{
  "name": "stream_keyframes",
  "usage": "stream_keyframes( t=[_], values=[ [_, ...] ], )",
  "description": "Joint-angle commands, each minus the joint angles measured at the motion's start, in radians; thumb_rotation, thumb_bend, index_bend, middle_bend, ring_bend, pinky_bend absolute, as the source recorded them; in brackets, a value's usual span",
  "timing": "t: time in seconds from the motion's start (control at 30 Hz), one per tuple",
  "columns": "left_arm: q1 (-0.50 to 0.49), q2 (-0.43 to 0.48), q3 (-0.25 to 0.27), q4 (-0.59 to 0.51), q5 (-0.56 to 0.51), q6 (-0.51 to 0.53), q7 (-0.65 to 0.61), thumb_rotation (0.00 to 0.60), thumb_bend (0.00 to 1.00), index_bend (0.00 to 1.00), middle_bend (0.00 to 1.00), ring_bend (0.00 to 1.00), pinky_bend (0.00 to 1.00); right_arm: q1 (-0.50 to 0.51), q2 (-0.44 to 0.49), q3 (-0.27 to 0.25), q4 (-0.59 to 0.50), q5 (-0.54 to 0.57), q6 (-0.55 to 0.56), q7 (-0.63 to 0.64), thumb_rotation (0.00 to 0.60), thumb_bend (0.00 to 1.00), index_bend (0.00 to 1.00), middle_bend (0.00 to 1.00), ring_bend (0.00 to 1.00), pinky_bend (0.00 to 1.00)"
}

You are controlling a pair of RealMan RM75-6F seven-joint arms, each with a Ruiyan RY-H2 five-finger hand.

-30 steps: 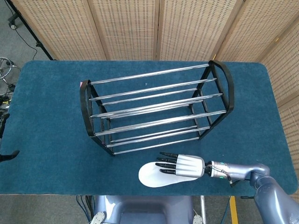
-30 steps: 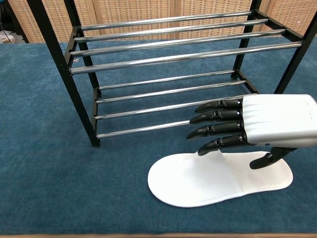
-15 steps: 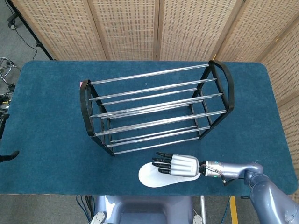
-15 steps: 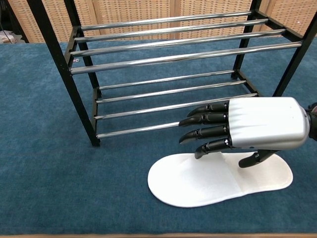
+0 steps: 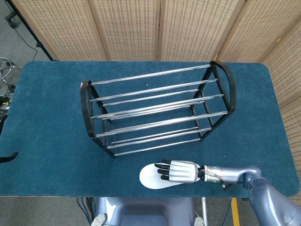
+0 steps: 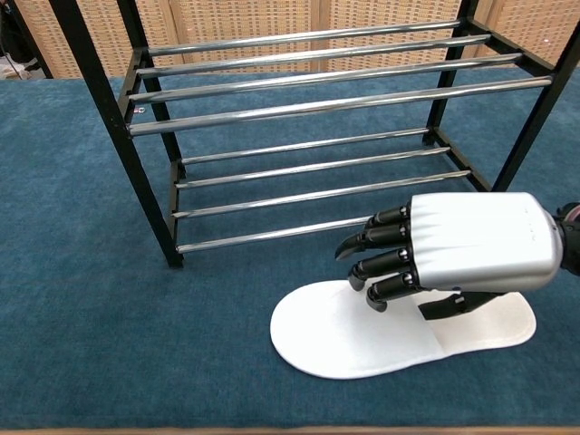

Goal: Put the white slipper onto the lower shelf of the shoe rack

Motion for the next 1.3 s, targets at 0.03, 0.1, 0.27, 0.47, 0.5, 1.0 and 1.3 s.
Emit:
stream_keyframes(
  t=[0.03,0.1,0.27,0.47,0.5,1.0,1.3],
  values=[
    [0.0,0.001,0.0,0.0,0.0,-0.001,-0.002,0.6,0.14,0.0,0.0,0.0,0.04,-0.004,-0.003,-0.002,0.002,0.004,0.008,0.011,0.6,0.48,0.49,0.41,0.28,0.41],
    [0.0,0.001,0.0,0.0,-0.001,-0.002,-0.004,0.6,0.14,0.0,0.0,0.0,0.04,-0.007,-0.007,-0.003,0.004,0.006,0.021,0.02,0.6,0.51,0.49,0.42,0.29,0.42],
    [-0.001,0.002,0.002,-0.001,0.004,-0.005,-0.004,0.6,0.14,0.0,0.0,0.0,0.04,-0.01,-0.024,-0.006,0.015,0.006,0.03,0.021,0.6,0.52,0.53,0.45,0.32,0.44],
    [-0.001,0.003,0.002,0.0,0.003,-0.007,-0.006,0.6,0.14,0.0,0.0,0.0,0.04,-0.017,-0.039,-0.005,0.048,0.007,0.068,0.005,0.6,0.52,0.6,0.5,0.37,0.49],
    [-0.002,0.003,0.002,0.0,0.004,-0.008,-0.008,0.6,0.14,0.0,0.0,0.0,0.04,-0.02,-0.039,-0.003,0.056,0.01,0.078,0.005,0.6,0.52,0.6,0.5,0.37,0.49],
    [-0.001,0.005,0.005,-0.002,0.014,-0.01,-0.015,0.6,0.14,0.0,0.0,0.0,0.04,-0.059,-0.047,0.024,0.107,0.055,0.164,-0.002,0.6,0.52,0.61,0.53,0.4,0.52],
    [0.0,0.007,0.007,-0.004,0.019,-0.01,-0.019,0.6,0.14,0.0,0.0,0.0,0.04,-0.102,-0.048,0.039,0.138,0.098,0.166,0.027,0.6,0.52,0.61,0.54,0.41,0.53]
  ],
)
